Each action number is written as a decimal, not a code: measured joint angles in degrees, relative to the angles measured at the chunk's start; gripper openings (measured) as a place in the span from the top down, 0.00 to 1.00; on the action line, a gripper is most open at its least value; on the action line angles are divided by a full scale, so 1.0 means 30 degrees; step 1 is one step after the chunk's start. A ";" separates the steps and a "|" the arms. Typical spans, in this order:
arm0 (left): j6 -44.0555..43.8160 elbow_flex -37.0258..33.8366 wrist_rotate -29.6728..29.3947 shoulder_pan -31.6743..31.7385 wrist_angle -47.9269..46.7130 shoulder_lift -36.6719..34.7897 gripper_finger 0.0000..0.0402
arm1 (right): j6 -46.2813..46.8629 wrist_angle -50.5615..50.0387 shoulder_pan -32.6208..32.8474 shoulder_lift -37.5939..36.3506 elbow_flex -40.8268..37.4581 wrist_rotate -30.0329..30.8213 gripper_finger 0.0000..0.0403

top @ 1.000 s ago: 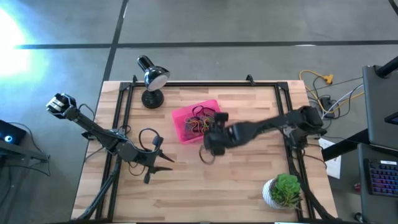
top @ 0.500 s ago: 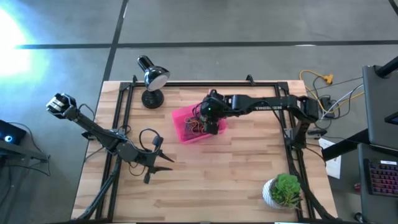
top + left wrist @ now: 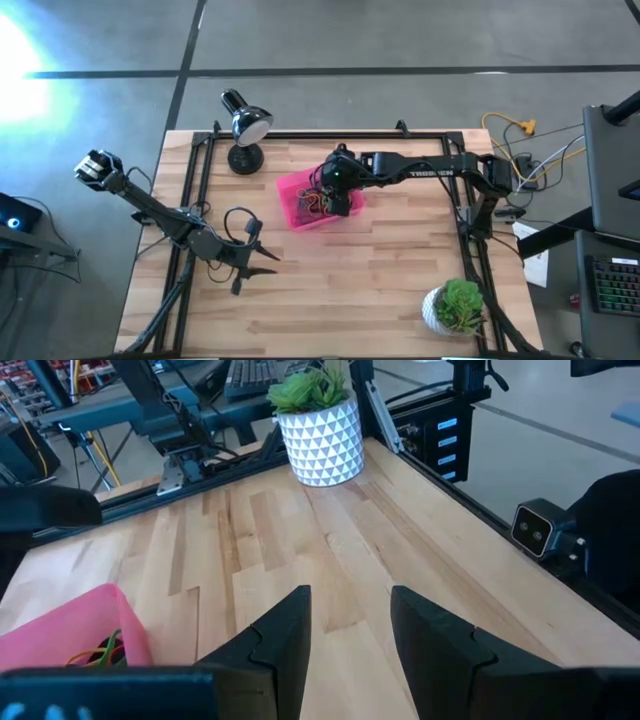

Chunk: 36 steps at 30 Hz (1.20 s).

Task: Pick and place rubber bands into bin
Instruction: Return to Home Position

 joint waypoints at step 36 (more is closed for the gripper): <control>0.6059 -0.1437 -0.7002 0.2834 0.4161 -0.3305 0.69 | 0.0189 1.3130 0.4879 -1.8073 -1.5679 -0.0065 0.61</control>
